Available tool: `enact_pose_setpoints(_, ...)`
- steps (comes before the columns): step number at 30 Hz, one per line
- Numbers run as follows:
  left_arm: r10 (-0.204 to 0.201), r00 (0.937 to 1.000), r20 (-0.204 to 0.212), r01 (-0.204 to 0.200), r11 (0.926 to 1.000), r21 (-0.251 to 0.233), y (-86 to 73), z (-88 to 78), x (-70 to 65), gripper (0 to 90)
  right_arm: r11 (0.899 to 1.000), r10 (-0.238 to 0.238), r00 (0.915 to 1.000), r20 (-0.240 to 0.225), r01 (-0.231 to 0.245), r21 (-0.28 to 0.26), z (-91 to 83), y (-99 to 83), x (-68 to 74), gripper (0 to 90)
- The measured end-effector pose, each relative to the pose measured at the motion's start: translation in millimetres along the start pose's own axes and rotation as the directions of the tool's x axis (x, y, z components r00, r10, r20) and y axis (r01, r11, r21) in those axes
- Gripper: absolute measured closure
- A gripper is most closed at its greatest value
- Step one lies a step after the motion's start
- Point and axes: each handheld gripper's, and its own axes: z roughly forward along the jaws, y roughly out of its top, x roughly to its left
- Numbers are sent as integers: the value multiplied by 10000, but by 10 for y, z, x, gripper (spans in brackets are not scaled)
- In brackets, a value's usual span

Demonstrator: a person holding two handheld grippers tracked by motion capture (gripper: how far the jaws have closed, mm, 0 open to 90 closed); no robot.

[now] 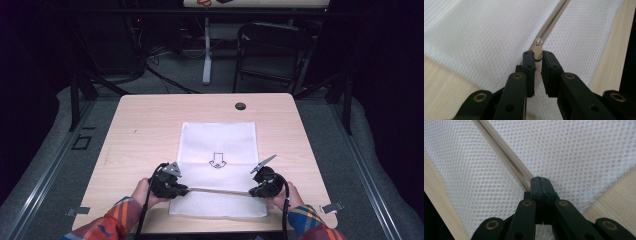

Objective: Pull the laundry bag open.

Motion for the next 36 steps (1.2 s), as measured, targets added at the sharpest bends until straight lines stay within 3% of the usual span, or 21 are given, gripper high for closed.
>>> enact_pose_setpoints(12, -869, 9947, -546, 884, 9958, 254, -301, -223, 125, 811, 9999, 68, 10000, -47, -68, 93, -12, 3, -13, 900)
enact_pose_setpoints(15, -1085, 9922, -618, 1098, 9938, 181, -359, -279, 139, 811, 9999, -112, 9999, 31, 111, 131, -17, -6, -34, 900)
enact_pose_setpoints(18, -1057, 9925, -621, 1066, 9942, 110, -378, -330, 105, 811, 9999, -104, 9999, -128, 104, -5, -15, -20, -54, 900)
enact_pose_setpoints(23, -1021, 9920, -741, 1041, 9943, 245, -364, -309, 88, 809, 9997, -232, 9997, -7, 232, -74, -14, -25, -30, 900)
enact_pose_setpoints(28, -906, 9926, -805, 955, 9937, 591, -333, -266, 87, 804, 9953, -961, 9952, 202, 963, -107, -11, -27, 25, 900)
enact_pose_setpoints(29, -935, 9924, -797, 980, 9937, 547, -327, -265, 82, 800, 9959, -871, 9960, 198, 875, -215, -2, -28, 40, 891)
enact_pose_setpoints(30, -997, 9922, -745, 1036, 9933, 505, -322, -270, 77, 779, 9938, -1102, 9939, 90, 1103, -107, -26, -18, 33, 847)
enact_pose_setpoints(31, -986, 9922, -756, 1029, 9932, 549, -313, -282, 81, 723, 9945, -1021, 9947, 67, 1023, -245, -36, -20, 42, 804)
enact_pose_setpoints(33, -1109, 9911, -739, 1139, 9928, 377, -308, -307, 81, 651, 9908, -1300, 9911, 297, 1310, -347, -100, -15, 50, 756)
enact_pose_setpoints(36, -1379, 9869, -836, 1398, 9900, 174, -300, -356, 93, 523, 9895, -1157, 9912, 648, 1207, -794, -221, -14, 59, 675)
